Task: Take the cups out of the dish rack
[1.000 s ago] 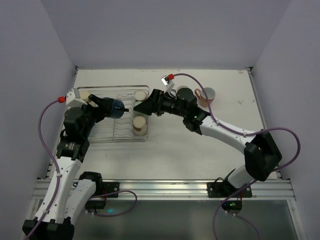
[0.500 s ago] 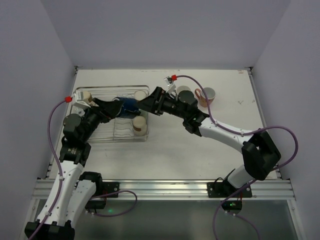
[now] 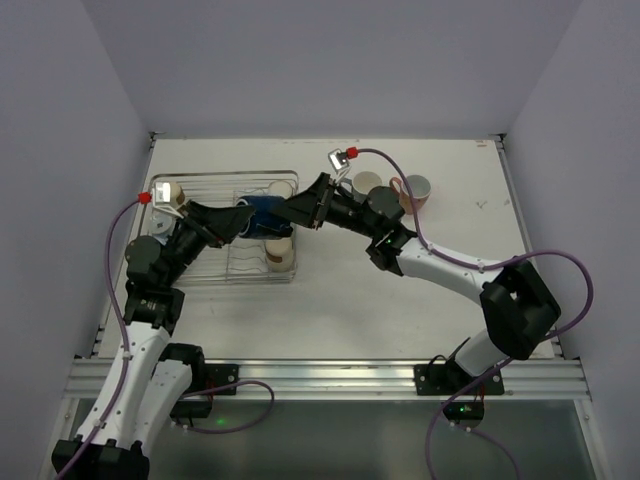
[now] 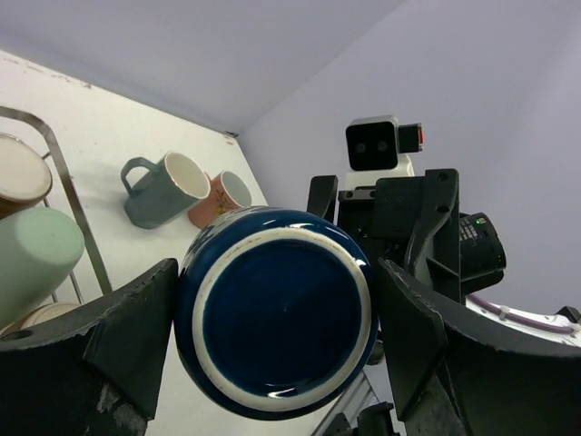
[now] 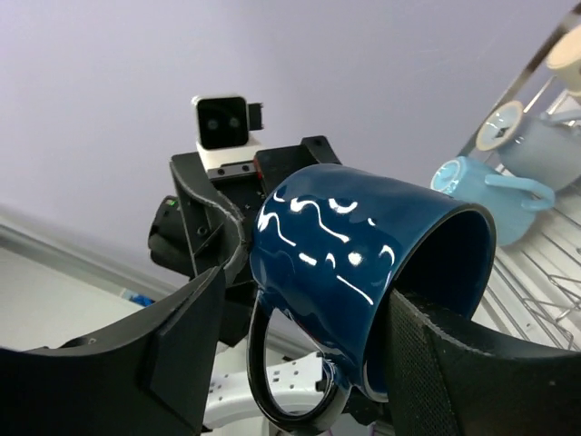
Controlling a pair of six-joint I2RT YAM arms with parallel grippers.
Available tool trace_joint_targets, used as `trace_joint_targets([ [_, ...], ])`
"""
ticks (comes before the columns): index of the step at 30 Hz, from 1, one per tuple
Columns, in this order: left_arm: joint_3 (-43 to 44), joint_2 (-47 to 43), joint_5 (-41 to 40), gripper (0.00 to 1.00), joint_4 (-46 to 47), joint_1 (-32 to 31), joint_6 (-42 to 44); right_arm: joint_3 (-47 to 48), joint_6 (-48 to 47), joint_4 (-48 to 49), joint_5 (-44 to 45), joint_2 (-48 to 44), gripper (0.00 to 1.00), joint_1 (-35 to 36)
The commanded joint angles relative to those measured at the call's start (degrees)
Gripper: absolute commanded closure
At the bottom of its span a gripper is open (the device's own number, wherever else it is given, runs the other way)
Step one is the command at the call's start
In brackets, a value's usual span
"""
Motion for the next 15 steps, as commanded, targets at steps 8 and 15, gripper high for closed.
trace_joint_targets([
  [8,-0.65,0.73,1.81,0.71,11.56,-3.90,-3.63,-2.30,9.38,21.45,-4.16,0.37,0.59,0.26],
  [15,-0.39,0.82,1.02,0.38,10.77,-5.67,-1.78,-1.86,9.74,22.60,-5.30,-0.50,0.97,0.26],
])
